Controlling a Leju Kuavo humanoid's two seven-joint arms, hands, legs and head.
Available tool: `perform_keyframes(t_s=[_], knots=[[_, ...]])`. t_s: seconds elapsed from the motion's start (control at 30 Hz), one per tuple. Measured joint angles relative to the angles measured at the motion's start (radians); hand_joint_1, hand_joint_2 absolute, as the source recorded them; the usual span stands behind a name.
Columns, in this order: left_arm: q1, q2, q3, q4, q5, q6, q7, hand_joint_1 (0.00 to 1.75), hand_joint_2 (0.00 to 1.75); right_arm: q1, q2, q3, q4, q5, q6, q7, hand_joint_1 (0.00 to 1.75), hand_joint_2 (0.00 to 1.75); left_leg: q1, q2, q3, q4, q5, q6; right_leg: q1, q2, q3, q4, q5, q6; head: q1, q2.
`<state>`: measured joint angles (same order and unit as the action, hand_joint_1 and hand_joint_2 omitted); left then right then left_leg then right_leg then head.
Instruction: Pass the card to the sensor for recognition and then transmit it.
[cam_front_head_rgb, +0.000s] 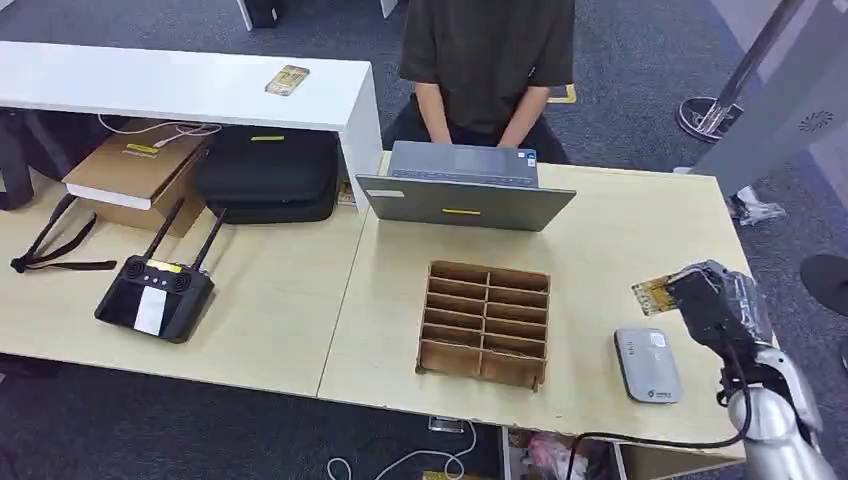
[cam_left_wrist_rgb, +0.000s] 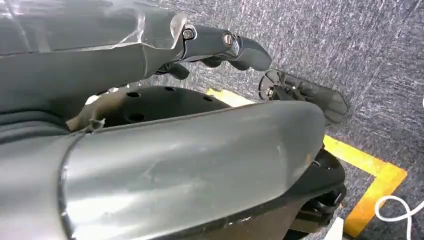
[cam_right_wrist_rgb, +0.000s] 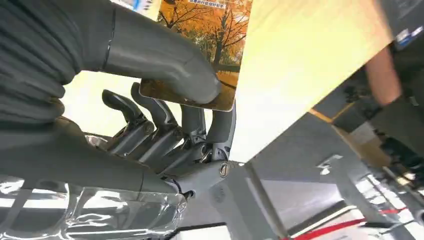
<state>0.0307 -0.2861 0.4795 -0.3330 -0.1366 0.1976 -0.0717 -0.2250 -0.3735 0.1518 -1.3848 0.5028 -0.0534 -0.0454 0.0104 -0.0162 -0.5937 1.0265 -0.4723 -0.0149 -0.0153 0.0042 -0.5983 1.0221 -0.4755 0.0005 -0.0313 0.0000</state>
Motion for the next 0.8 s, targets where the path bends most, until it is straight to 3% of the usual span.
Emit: perform_keyframes(t_s=[0.4, 0.8], knots=[[0.027, -0.01, -0.032, -0.074, -0.003, 0.004, 0.031, 0.0, 0.0, 0.107, 0.079, -0.098, -0.057, 0.043, 0.001, 0.028, 1.75, 1.75, 0.0, 0.0, 0.0, 0.0, 0.0, 0.0, 0.0, 0.0, 0.0, 0.0, 0.0, 0.0, 0.0, 0.0], [0.034, -0.009, -0.07, -0.082, 0.008, -0.003, 0.03, 0.0, 0.0, 0.112, 0.141, -0.119, -0.059, 0.03, -0.024, 0.005, 1.75, 1.75, 0.0, 0.001, 0.0, 0.0, 0.0, 0.0, 0.0, 0.0, 0.0, 0.0, 0.0, 0.0, 0.0, 0.0]])
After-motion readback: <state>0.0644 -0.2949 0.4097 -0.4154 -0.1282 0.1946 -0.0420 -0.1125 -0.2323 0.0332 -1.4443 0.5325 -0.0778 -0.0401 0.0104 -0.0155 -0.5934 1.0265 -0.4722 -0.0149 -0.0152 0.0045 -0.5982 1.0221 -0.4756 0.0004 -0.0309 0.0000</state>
